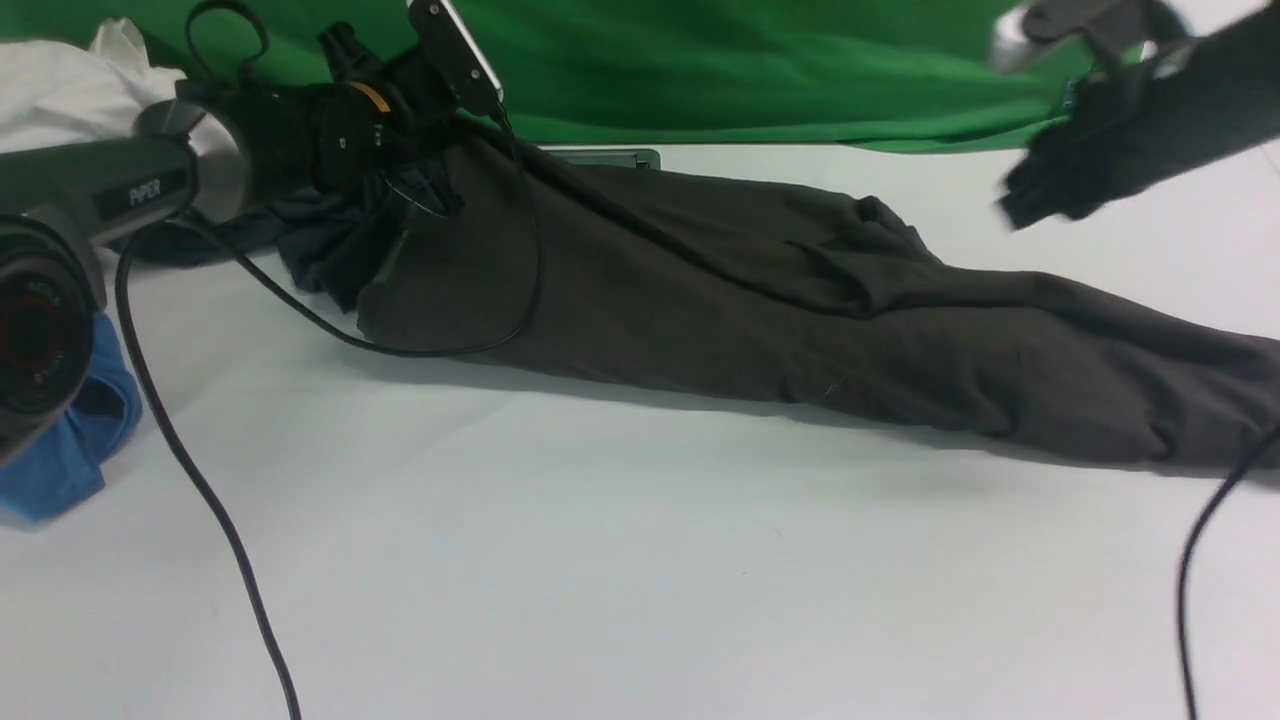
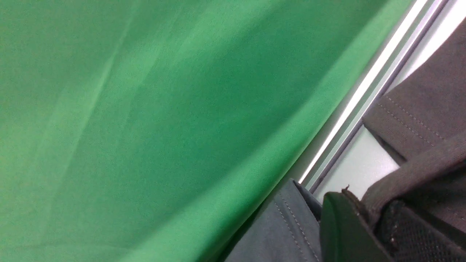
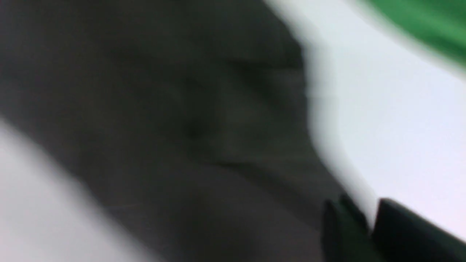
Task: Fold a long-sleeved shirt on a white desktop.
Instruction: 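Fold the black garment in half by bringing its near edge over to the far edge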
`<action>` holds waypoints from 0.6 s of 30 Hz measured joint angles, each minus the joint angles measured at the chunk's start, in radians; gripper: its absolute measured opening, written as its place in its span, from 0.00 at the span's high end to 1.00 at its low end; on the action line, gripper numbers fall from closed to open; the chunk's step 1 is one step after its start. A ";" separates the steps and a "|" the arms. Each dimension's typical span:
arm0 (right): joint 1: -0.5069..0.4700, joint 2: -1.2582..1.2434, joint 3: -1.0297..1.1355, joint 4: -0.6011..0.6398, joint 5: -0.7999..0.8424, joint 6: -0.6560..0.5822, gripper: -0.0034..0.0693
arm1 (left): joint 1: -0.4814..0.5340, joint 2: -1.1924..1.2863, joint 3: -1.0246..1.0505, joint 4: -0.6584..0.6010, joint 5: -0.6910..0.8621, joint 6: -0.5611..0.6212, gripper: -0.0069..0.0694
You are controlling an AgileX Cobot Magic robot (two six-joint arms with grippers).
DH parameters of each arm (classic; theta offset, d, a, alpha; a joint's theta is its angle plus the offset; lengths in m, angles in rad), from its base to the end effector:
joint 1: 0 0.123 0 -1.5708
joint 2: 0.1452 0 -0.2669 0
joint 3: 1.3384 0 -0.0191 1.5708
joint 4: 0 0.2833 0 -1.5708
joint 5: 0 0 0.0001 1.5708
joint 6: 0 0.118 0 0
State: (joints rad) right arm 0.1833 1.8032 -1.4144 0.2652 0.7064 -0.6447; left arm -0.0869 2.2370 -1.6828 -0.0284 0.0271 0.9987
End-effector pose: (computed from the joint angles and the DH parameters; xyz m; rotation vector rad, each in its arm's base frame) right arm 0.4273 0.0996 0.2079 -0.8428 2.4000 0.1185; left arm 0.5569 -0.0486 0.1402 1.0645 1.8217 0.5379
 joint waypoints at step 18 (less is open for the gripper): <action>0.074 0.193 -0.001 -0.006 -0.244 -0.395 0.32 | 0.002 -0.001 0.000 -0.057 0.056 -0.009 0.54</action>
State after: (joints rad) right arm 0.2576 1.9963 -1.4152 0.2592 0.4627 -1.0397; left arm -0.0851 2.2359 -1.6828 -0.0853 0.0829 0.9893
